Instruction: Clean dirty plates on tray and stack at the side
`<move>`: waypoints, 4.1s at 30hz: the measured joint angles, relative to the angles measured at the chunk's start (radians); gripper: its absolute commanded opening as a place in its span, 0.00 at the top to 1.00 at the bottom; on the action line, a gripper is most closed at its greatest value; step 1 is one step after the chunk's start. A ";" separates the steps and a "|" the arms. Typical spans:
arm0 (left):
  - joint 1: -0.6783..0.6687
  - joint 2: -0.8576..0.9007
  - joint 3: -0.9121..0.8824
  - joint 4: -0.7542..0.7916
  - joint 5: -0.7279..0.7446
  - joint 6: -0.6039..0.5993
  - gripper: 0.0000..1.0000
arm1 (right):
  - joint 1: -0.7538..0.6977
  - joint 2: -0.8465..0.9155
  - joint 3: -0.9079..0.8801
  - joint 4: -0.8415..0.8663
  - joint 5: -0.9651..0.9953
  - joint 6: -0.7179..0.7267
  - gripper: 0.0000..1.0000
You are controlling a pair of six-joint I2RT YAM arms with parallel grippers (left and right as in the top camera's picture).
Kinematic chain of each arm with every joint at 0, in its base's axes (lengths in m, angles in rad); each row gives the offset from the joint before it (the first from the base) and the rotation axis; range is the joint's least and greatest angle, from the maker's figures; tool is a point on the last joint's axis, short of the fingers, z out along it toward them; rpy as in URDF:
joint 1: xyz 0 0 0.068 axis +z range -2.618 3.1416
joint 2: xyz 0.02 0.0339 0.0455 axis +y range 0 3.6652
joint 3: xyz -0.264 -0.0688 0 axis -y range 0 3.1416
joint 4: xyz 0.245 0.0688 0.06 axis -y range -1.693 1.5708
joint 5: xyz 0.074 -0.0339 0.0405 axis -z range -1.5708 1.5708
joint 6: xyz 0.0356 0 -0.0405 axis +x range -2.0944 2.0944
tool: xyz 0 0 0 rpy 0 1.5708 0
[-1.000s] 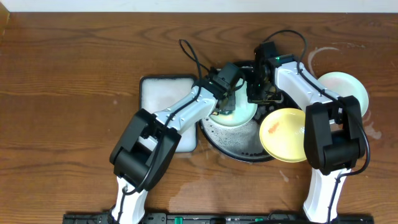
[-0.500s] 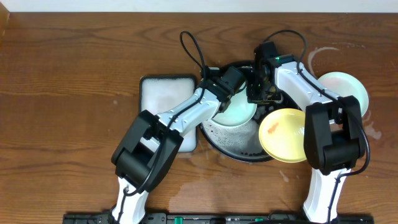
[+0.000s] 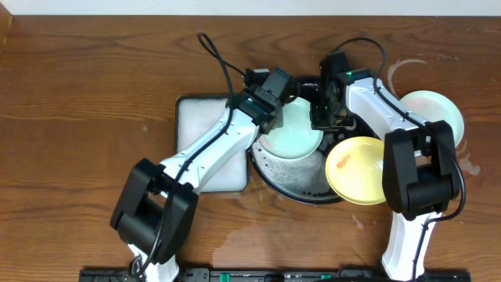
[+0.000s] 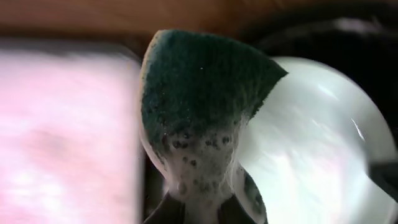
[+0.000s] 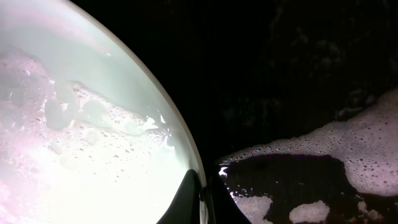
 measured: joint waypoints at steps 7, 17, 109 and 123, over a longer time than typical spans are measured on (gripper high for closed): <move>-0.007 0.124 0.000 0.044 0.128 -0.041 0.93 | 0.000 0.000 0.000 0.000 0.000 0.000 0.99; -0.025 0.156 0.011 -0.024 -0.035 -0.041 0.92 | 0.000 0.000 0.000 0.000 0.000 0.000 0.99; 0.455 -0.169 -0.173 -0.166 0.254 0.206 0.92 | 0.500 -0.449 -0.002 0.126 1.226 -0.497 0.99; 0.455 -0.113 -0.229 -0.123 0.306 0.217 0.69 | 0.515 -0.449 -0.020 0.162 1.208 -0.644 0.99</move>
